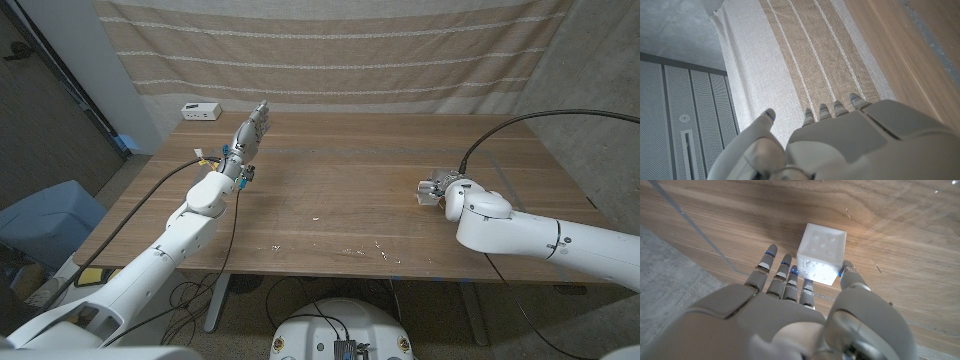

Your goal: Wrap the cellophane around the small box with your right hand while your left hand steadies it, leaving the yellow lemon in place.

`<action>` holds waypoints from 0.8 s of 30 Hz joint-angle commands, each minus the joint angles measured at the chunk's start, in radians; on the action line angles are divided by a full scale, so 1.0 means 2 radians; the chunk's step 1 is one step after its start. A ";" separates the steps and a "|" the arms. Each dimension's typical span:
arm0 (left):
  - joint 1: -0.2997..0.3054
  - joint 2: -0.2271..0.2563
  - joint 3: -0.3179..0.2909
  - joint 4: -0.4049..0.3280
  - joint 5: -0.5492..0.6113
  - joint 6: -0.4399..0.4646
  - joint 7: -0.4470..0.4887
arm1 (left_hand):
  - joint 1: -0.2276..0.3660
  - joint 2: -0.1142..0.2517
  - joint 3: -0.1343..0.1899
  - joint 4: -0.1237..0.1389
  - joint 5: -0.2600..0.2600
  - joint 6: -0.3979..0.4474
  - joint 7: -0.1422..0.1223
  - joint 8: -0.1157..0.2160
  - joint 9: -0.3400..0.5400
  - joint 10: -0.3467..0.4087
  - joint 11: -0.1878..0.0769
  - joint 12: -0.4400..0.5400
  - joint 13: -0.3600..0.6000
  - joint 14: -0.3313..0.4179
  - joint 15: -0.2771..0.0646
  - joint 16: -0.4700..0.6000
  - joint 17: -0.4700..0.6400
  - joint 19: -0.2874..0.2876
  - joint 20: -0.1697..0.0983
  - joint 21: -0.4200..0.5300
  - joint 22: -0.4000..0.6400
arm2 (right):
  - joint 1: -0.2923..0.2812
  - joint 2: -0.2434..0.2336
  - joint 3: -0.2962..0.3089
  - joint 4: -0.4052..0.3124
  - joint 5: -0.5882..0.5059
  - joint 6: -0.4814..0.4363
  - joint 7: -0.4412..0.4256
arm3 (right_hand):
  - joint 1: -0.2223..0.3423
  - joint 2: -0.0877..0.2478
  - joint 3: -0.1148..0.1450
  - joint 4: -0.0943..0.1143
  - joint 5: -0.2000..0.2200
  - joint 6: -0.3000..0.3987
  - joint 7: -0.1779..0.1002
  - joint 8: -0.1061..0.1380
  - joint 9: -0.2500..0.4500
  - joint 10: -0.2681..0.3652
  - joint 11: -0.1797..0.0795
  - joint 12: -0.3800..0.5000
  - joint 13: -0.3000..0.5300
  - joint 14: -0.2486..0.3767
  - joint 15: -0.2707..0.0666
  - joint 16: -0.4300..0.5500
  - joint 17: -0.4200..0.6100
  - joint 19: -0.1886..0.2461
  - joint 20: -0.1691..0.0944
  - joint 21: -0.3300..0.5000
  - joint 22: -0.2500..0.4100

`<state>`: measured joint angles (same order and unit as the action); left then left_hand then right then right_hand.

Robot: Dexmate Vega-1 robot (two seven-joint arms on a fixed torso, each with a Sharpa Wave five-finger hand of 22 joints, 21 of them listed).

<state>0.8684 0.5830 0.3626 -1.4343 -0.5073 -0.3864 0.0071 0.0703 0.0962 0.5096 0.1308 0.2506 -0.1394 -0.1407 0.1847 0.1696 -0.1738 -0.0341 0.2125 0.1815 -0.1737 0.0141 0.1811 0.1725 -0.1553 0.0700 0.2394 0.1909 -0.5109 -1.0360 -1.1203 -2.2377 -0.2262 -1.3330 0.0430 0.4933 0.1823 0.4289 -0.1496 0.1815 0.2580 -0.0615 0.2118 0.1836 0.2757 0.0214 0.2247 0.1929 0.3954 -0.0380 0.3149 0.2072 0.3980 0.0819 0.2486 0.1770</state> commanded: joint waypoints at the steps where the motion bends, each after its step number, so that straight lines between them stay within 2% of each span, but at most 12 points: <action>1: -0.004 -0.002 0.002 0.004 0.000 0.001 -0.001 | 0.005 0.020 0.002 -0.001 -0.003 0.000 -0.001 0.000 0.002 -0.019 0.003 -0.001 0.001 -0.049 -0.005 -0.001 0.000 -0.002 0.003 -0.002 0.001 | 0.021 0.006 -0.034 0.007 -0.014 -0.011 -0.023 | 0.031 0.008 0.022 0.011 0.003 0.050 0.005 0.011 0.002 0.052 -0.004 0.010 0.002 0.085 -0.019 0.046 0.021 0.053 -0.010 0.017 0.003; 3: -0.003 -0.001 0.002 0.004 -0.001 0.002 -0.001 | 0.005 0.020 0.002 -0.001 -0.003 0.001 -0.001 0.000 0.002 -0.019 0.003 -0.001 0.001 -0.049 -0.005 -0.001 0.000 -0.002 0.003 -0.002 0.001 | 0.022 0.007 -0.038 0.008 -0.018 -0.011 -0.029 | 0.043 0.008 0.030 0.016 0.002 0.076 0.009 0.016 0.002 0.079 -0.002 0.015 0.002 0.126 -0.027 0.068 0.033 0.084 -0.012 0.029 0.005; 4: -0.003 -0.001 0.002 0.003 -0.001 0.003 -0.001 | 0.005 0.020 0.002 -0.001 -0.003 0.000 -0.001 0.000 0.002 -0.019 0.003 -0.001 0.001 -0.049 -0.005 -0.001 0.000 -0.003 0.003 -0.002 0.001 | 0.022 0.009 -0.040 0.009 -0.020 -0.013 -0.032 | 0.048 0.008 0.033 0.017 0.002 0.084 0.010 0.017 0.003 0.087 -0.003 0.016 0.002 0.134 -0.030 0.074 0.037 0.093 -0.015 0.033 0.006; 5: -0.002 -0.001 0.002 0.003 -0.001 0.003 -0.001 | 0.005 0.020 0.002 -0.001 -0.003 0.000 -0.002 -0.001 0.002 -0.019 0.003 -0.001 0.001 -0.050 -0.005 -0.001 0.000 -0.003 0.002 -0.002 0.001 | 0.023 0.009 -0.042 0.010 -0.022 -0.012 -0.033 | 0.061 0.010 0.041 0.017 0.002 0.102 0.011 0.020 0.003 0.109 0.000 0.021 0.003 0.153 -0.036 0.085 0.044 0.114 -0.026 0.042 0.008; 8: -0.001 0.000 0.002 0.002 -0.003 0.004 -0.001 | 0.005 0.020 0.003 -0.001 -0.003 0.000 -0.002 -0.001 0.002 -0.020 0.003 -0.002 0.001 -0.050 -0.005 -0.002 0.000 -0.003 0.002 -0.002 0.001 | 0.027 0.010 -0.057 0.012 -0.041 -0.014 -0.047 | 0.099 0.014 0.067 0.016 0.004 0.156 0.011 0.032 0.004 0.156 0.002 0.032 0.004 0.198 -0.053 0.106 0.056 0.148 -0.047 0.061 0.011; 10: 0.000 0.001 0.001 0.000 -0.004 0.005 -0.001 | 0.005 0.020 0.003 0.000 -0.003 -0.001 -0.002 -0.001 0.002 -0.021 0.002 -0.002 0.001 -0.051 -0.005 -0.002 0.000 -0.003 0.002 -0.002 0.001 | 0.031 0.011 -0.066 0.012 -0.052 -0.017 -0.051 | 0.144 0.019 0.103 0.025 0.009 0.199 0.009 0.039 0.004 0.186 0.000 0.036 0.005 0.225 -0.071 0.117 0.066 0.161 -0.069 0.077 0.016; 11: 0.000 0.001 0.001 0.000 -0.004 0.005 -0.001 | 0.005 0.020 0.003 0.000 -0.003 -0.001 -0.002 -0.001 0.002 -0.021 0.002 -0.002 0.001 -0.051 -0.006 -0.002 0.000 -0.003 0.002 -0.002 0.001 | 0.028 0.010 -0.067 0.011 -0.057 -0.017 -0.059 | 0.150 0.019 0.108 0.027 0.009 0.206 0.008 0.039 0.004 0.194 0.002 0.038 0.005 0.225 -0.073 0.117 0.068 0.165 -0.072 0.081 0.017; 12: 0.001 0.001 0.001 0.000 -0.004 0.005 -0.001 | 0.005 0.020 0.003 0.000 -0.003 -0.001 -0.002 -0.001 0.002 -0.021 0.003 -0.003 0.001 -0.051 -0.006 -0.002 0.000 -0.004 0.002 -0.002 0.001 | 0.025 0.009 -0.067 0.010 -0.062 -0.016 -0.065 | 0.169 0.020 0.122 0.032 0.010 0.223 0.005 0.041 0.004 0.206 0.003 0.039 0.006 0.232 -0.080 0.118 0.070 0.167 -0.081 0.088 0.019; 15: 0.002 0.002 0.001 -0.001 -0.004 0.006 0.000 | 0.005 0.020 0.003 0.000 -0.003 -0.001 -0.002 -0.001 0.002 -0.022 0.002 -0.003 0.001 -0.052 -0.006 -0.002 0.000 -0.004 0.002 -0.003 0.001 | 0.015 0.009 -0.065 0.006 -0.078 -0.014 -0.084 | 0.203 0.018 0.142 0.036 0.008 0.249 -0.001 0.040 0.005 0.233 -0.012 0.042 0.006 0.257 -0.093 0.122 0.073 0.172 -0.098 0.106 0.024; 17: 0.003 0.002 0.000 -0.002 -0.003 0.006 0.001 | 0.005 0.020 0.003 0.000 -0.003 -0.002 -0.002 -0.002 0.002 -0.022 0.003 -0.003 0.001 -0.052 -0.006 -0.002 0.000 -0.004 0.002 -0.003 0.001 | 0.006 0.009 -0.059 0.004 -0.088 -0.012 -0.097 | 0.223 0.015 0.149 0.031 0.007 0.261 -0.003 0.038 0.005 0.246 -0.013 0.043 0.007 0.272 -0.096 0.123 0.072 0.177 -0.110 0.118 0.027; 19: 0.004 0.002 0.000 -0.003 -0.004 0.007 0.001 | 0.005 0.020 0.003 0.000 -0.004 -0.002 -0.002 -0.002 0.002 -0.022 0.003 -0.003 0.001 -0.052 -0.007 -0.002 0.000 -0.004 0.002 -0.003 0.001 | 0.001 0.010 -0.058 0.002 -0.098 -0.011 -0.105 | 0.231 0.014 0.150 0.028 0.005 0.269 -0.006 0.039 0.005 0.252 -0.009 0.043 0.007 0.276 -0.097 0.122 0.071 0.176 -0.114 0.121 0.028; 24: 0.008 0.003 0.000 -0.004 -0.008 0.012 0.002 | 0.005 0.020 0.003 0.000 -0.004 -0.002 -0.003 -0.002 0.002 -0.022 0.004 -0.004 0.001 -0.053 -0.007 -0.002 0.000 -0.004 0.002 -0.003 0.001 | -0.019 0.009 -0.041 -0.005 -0.111 0.004 -0.119 | 0.251 0.011 0.148 0.021 0.001 0.289 -0.003 0.039 0.006 0.272 -0.007 0.045 0.007 0.292 -0.097 0.121 0.068 0.176 -0.125 0.135 0.030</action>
<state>0.8719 0.5854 0.3650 -1.4351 -0.5142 -0.3742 0.0064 0.0702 0.0962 0.5095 0.1309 0.2435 -0.1395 -0.1407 0.1848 0.1695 -0.1738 -0.0341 0.2069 0.1816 -0.1681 0.0086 0.1773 0.1725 -0.1554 0.0700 0.2360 0.1909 -0.4928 -1.0184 -1.2273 -2.2281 -0.3713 -1.3579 -0.1162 0.7962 0.0262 0.6650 -0.1567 0.1861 0.8155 -0.0699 0.2850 0.1933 0.7350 0.0715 0.3072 0.2026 0.9311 -0.1003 0.5555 0.3446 0.7417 -0.0767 0.5049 0.2340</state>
